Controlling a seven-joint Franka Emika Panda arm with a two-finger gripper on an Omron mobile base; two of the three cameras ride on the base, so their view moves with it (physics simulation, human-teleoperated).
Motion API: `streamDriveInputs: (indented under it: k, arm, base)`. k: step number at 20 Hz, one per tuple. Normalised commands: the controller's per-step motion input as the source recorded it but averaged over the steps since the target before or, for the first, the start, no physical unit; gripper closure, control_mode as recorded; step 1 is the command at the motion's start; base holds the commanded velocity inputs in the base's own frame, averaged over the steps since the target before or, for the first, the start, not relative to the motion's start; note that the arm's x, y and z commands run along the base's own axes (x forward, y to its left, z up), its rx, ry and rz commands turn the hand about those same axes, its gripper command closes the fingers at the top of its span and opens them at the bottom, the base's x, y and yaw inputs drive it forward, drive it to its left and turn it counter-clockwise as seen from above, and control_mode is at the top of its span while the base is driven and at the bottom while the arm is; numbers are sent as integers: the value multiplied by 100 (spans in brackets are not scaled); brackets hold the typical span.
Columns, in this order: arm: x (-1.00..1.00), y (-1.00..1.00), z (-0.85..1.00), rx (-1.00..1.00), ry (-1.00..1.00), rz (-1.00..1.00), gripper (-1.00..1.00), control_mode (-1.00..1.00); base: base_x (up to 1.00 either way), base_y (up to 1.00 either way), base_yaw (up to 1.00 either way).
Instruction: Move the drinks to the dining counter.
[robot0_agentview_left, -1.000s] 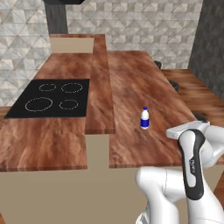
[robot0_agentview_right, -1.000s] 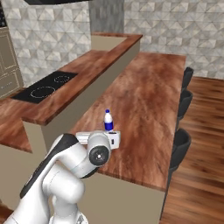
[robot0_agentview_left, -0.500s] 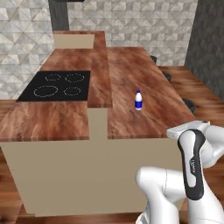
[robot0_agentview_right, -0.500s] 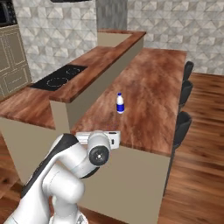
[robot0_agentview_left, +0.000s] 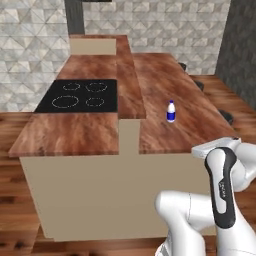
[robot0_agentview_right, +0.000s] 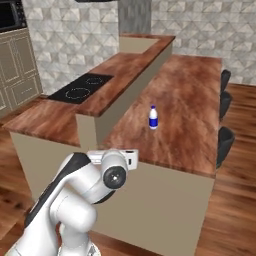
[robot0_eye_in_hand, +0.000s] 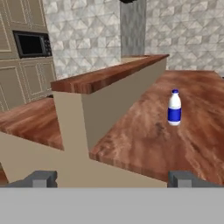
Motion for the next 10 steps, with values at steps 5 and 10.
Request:
streamDriveInputs:
  k: [5, 10]
  arm:
    - [0, 0, 0, 0, 0, 0, -100, 100]
    - [0, 0, 0, 0, 0, 0, -100, 100]
  base:
    - [-8, 91, 0]
    - [-17, 96, 0]
